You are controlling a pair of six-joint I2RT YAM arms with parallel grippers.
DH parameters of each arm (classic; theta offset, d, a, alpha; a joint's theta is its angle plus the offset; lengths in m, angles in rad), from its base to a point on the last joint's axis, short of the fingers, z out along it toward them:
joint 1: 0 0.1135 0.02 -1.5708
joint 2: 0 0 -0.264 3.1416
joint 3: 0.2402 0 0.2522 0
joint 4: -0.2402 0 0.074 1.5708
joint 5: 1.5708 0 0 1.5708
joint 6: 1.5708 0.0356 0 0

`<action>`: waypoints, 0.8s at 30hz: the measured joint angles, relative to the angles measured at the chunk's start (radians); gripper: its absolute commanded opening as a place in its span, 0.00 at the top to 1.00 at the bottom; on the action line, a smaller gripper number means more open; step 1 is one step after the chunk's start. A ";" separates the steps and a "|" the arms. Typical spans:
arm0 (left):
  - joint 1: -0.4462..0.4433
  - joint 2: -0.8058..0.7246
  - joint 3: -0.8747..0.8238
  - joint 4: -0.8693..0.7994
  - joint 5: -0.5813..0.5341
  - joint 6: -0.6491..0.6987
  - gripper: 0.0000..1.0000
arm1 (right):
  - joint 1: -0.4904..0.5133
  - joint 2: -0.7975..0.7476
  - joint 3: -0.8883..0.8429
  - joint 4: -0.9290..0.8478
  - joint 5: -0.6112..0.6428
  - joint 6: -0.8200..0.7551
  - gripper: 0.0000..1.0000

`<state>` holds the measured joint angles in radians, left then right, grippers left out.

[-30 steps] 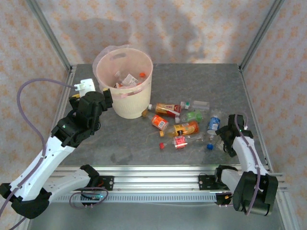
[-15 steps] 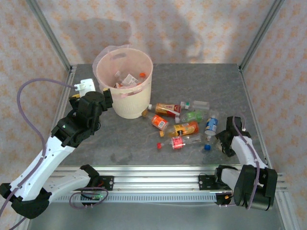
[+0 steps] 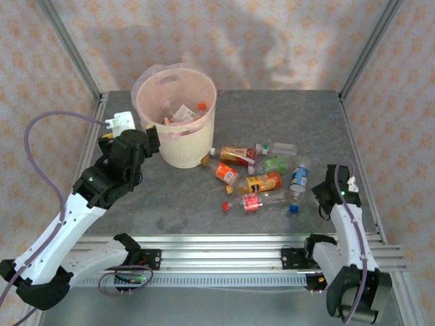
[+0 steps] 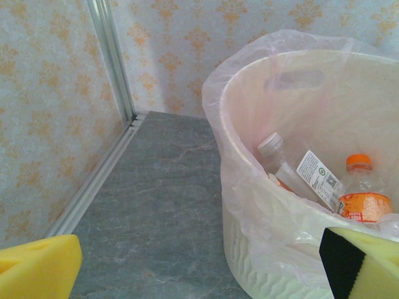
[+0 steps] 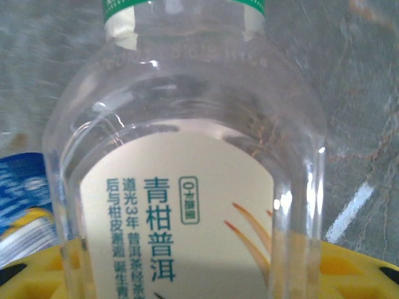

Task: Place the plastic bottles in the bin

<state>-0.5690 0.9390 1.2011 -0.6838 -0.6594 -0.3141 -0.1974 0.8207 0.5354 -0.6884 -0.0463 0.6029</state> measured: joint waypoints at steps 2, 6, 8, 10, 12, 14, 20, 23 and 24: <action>0.000 0.000 0.000 0.000 0.003 -0.002 0.00 | 0.000 -0.046 0.030 -0.008 -0.021 -0.027 0.57; 0.000 0.001 0.009 0.000 0.026 -0.004 0.00 | 0.000 -0.121 0.083 -0.006 -0.107 -0.070 0.58; 0.000 0.003 0.017 0.001 0.042 -0.009 0.00 | 0.009 -0.145 0.105 0.000 -0.154 -0.085 0.58; 0.000 0.005 0.026 0.001 0.065 -0.012 0.00 | 0.034 -0.158 0.126 0.017 -0.202 -0.098 0.58; 0.000 0.005 0.032 0.002 0.087 -0.019 0.00 | 0.069 -0.162 0.143 0.041 -0.237 -0.106 0.58; 0.000 0.008 0.045 0.002 0.113 -0.022 0.00 | 0.113 -0.161 0.159 0.071 -0.277 -0.111 0.58; 0.000 0.017 0.095 0.025 0.220 -0.030 0.00 | 0.246 -0.157 0.184 0.185 -0.360 -0.126 0.57; 0.000 0.029 0.114 0.054 0.306 -0.037 0.00 | 0.345 -0.136 0.199 0.245 -0.371 -0.148 0.57; 0.000 0.041 0.126 0.062 0.338 -0.041 0.00 | 0.379 -0.125 0.203 0.267 -0.371 -0.156 0.57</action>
<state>-0.5690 0.9802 1.3273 -0.6216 -0.3210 -0.3550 0.1818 0.6960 0.7380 -0.4217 -0.4171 0.4465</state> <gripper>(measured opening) 0.999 0.551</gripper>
